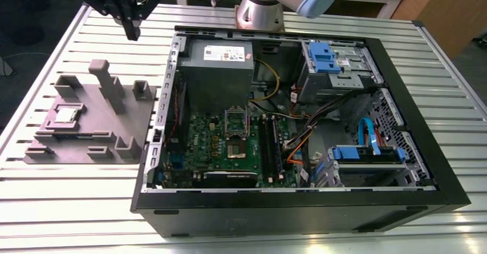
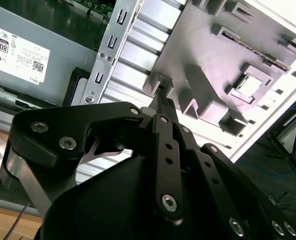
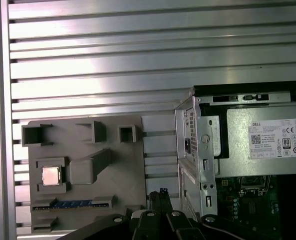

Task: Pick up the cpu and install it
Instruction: 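Reach for the cpu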

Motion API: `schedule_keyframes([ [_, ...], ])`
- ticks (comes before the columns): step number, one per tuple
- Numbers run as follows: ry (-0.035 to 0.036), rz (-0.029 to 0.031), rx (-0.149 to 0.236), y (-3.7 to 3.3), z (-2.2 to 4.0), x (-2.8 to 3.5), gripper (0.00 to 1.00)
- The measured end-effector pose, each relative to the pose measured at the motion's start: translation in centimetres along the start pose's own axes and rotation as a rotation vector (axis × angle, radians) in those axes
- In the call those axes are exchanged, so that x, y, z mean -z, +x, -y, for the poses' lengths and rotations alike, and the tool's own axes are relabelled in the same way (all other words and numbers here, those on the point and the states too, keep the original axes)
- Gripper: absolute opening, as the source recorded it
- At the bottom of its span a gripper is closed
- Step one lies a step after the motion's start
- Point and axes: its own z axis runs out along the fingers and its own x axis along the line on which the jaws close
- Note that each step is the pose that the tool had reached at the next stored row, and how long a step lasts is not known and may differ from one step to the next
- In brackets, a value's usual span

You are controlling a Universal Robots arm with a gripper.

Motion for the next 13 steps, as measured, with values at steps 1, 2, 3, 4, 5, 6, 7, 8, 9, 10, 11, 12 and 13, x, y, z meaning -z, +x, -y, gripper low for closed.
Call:
schedule_keyframes([
  [1, -0.0001, 0.0001, 0.000, 0.05, 0.00, -0.01, 0.10],
  [2, -0.0001, 0.0000, 0.000, 0.10, 0.01, -0.02, 0.10],
  [3, -0.0001, -0.0001, 0.000, 0.15, 0.01, -0.02, 0.10],
  [4, 0.0000, -0.0002, 0.000, 0.21, 0.02, -0.02, 0.10],
  [5, 0.0000, -0.0002, 0.000, 0.25, 0.02, -0.03, 0.10],
  [6, 0.0000, -0.0004, 0.000, 0.30, 0.02, -0.04, 0.10],
  [7, 0.0000, -0.0007, 0.000, 0.34, 0.03, -0.04, 0.10],
  [8, 0.0000, -0.0009, 0.000, 0.38, 0.03, -0.05, 0.10],
  [9, 0.0001, -0.0011, 0.000, 0.43, 0.04, -0.05, 0.10],
  [10, 0.0001, -0.0012, 0.000, 0.49, 0.04, -0.06, 0.10],
  [11, 0.0001, -0.0015, 0.000, 0.53, 0.04, -0.06, 0.10],
  [12, 0.0001, -0.0017, 0.000, 0.58, 0.05, -0.06, 0.10],
  [13, 0.0001, -0.0018, 0.000, 0.64, 0.05, -0.07, 0.10],
])
